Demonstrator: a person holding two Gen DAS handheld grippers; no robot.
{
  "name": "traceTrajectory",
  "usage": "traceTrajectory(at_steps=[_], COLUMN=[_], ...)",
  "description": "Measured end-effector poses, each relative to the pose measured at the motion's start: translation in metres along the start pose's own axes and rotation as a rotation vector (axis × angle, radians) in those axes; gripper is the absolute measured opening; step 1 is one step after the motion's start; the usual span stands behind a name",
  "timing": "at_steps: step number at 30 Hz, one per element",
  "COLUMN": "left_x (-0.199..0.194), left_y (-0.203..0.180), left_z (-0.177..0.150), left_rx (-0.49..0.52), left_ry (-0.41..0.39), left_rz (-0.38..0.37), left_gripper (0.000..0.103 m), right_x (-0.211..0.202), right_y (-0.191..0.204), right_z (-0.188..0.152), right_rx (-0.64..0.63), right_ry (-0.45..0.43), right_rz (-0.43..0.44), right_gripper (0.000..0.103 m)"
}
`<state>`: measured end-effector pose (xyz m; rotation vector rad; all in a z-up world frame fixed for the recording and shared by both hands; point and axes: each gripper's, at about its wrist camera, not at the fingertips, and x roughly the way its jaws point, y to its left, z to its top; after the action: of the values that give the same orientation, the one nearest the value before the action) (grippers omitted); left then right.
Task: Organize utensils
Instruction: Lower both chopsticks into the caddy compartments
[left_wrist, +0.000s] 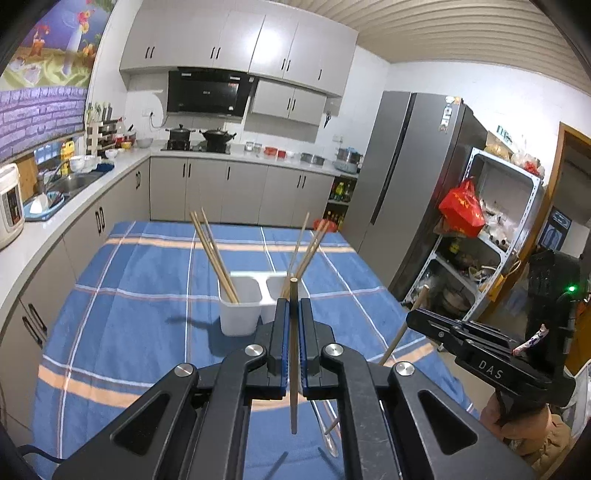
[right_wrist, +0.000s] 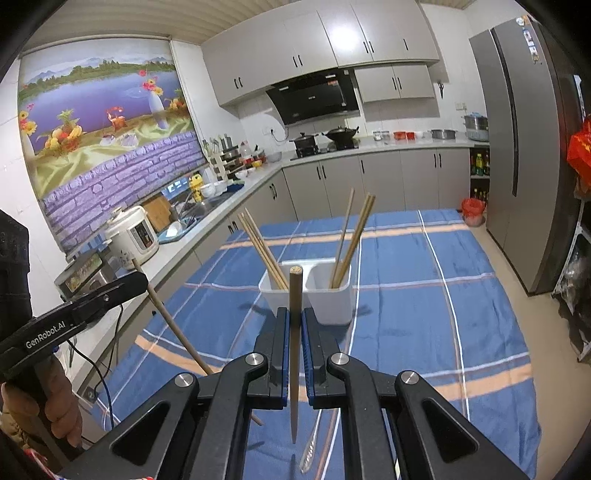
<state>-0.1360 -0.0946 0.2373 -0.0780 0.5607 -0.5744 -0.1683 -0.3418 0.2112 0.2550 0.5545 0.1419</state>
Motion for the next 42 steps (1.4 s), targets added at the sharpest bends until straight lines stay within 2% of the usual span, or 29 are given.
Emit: traceTrajectory(at_steps=[6, 16, 21, 26, 30, 36, 42], left_x=[0.001, 0.016, 0.043, 0.090, 0.133, 0.191, 0.223], left_y=[0.008, 0.024, 0.033, 0.047, 0.054, 0.058, 0.064], left_z=[0.028, 0.099, 0.130, 0.148, 0.147, 0.128, 0.112], left_rx=[0.007, 0.049, 0.068, 0.052, 0.048, 0.045, 0.026], left_ry=[-0.039, -0.129, -0.142, -0.095, -0.031, 0.075, 0.138], left_rz=[-0.001, 0.033, 0.054, 0.058, 0.063, 0.071, 0.074], left_gripper=[0.004, 0.004, 0.004, 0.004, 0.004, 0.004, 0.004], right_x=[0.006, 0.023, 0.045, 0.078, 0.117, 0.163, 0.196], right_y=[0.006, 0.006, -0.001, -0.011, -0.024, -0.045, -0.056], right_z=[0.029, 0.098, 0.130, 0.147, 0.145, 0.128, 0.116], right_rx=[-0.024, -0.017, 0.001, 0.017, 0.041, 0.085, 0.116], right_ry=[-0.039, -0.157, -0.191, -0.182, -0.120, -0.008, 0.067], right_rz=[-0.005, -0.041, -0.068, -0.105, -0.130, -0.120, -0.104], right_gripper=[0.007, 0.007, 0.007, 0.007, 0.007, 0.007, 0.007])
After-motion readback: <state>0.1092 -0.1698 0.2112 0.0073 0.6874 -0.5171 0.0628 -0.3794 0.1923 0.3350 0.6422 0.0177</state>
